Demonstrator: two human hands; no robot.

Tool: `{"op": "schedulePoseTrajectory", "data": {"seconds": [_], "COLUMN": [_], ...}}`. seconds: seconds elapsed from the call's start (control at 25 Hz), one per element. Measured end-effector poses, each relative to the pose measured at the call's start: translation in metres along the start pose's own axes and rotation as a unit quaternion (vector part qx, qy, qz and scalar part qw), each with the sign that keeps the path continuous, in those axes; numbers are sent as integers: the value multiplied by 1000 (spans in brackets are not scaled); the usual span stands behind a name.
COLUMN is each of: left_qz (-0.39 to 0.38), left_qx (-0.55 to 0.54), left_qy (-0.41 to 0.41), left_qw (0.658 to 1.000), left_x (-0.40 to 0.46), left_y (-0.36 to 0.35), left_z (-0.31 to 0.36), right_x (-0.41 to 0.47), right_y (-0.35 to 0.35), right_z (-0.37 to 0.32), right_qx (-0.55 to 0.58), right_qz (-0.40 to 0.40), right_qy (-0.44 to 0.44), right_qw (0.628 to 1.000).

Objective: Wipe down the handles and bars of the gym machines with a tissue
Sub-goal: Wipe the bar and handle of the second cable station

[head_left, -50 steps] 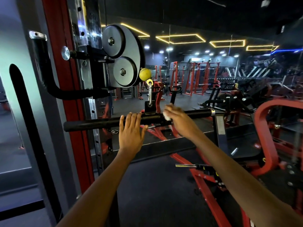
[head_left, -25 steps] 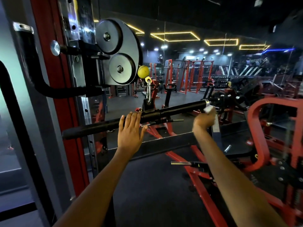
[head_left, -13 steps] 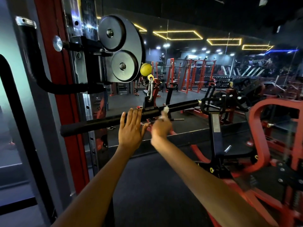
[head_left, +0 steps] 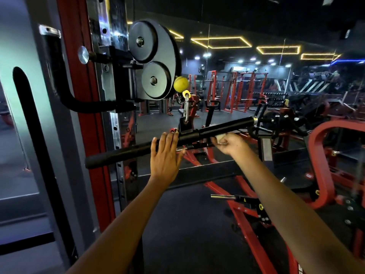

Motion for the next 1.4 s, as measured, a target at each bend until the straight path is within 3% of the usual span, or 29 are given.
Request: {"op": "schedulePoseTrajectory", "data": {"seconds": [0.08,0.16,0.24,0.36,0.48,0.6,0.76,0.84,0.92,0.96,1.04,1.12,1.16,1.32,1.4], "left_qz": [6,8,2,-15,-31,-36,-42,-50,-35,-25,-22,-30,-29,-6,2], "left_qx": [-3,6,7,-36,-64,-74,-87,-93,-105,-109,-100,-78,-74,-79,-76], "left_qy": [-4,-25,-33,-11,-2,-10,-17,-33,-37,-17,38,44,35,42,57], "left_qw": [1000,1000,999,999,997,997,995,994,993,994,994,996,996,996,995], "left_x": [-3,-4,-3,-2,-5,-6,-5,-4,-1,1,5,7,8,11,6], "left_y": [1,4,6,5,1,4,9,11,16,18,20,20,21,24,23], "left_z": [2,3,3,2,1,3,5,-3,-22,-36,-64,-78,-81,-84,-87], "right_x": [-2,11,36,13,-21,-36,-60,-75,-85,-87,-84,-66,-57,-63,-68], "right_y": [7,29,48,23,-1,-12,-50,-51,-36,-26,-11,-12,-19,-92,-102], "right_z": [-10,-36,-45,-20,13,24,82,92,70,50,19,18,28,93,104], "right_qx": [21,96,102,108,128,161,96,0,-148,-219,-409,-587,-627,-628,-642], "right_qz": [-22,3,42,-40,-99,-79,-173,-201,-109,-32,108,156,155,33,-6], "right_qy": [7,60,90,102,30,73,5,-21,97,211,391,405,384,384,398], "right_qw": [1000,994,990,988,986,981,980,979,978,952,817,684,660,676,656]}}
Point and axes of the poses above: each hand's wrist, its own x-axis towards the middle knuckle, its own y-axis out of the back of the hand, z = x × y, the point moved 4 cm from there along x, towards the middle knuckle, and after that the axes turned 13 degrees about -z, right-handed, at the moved point
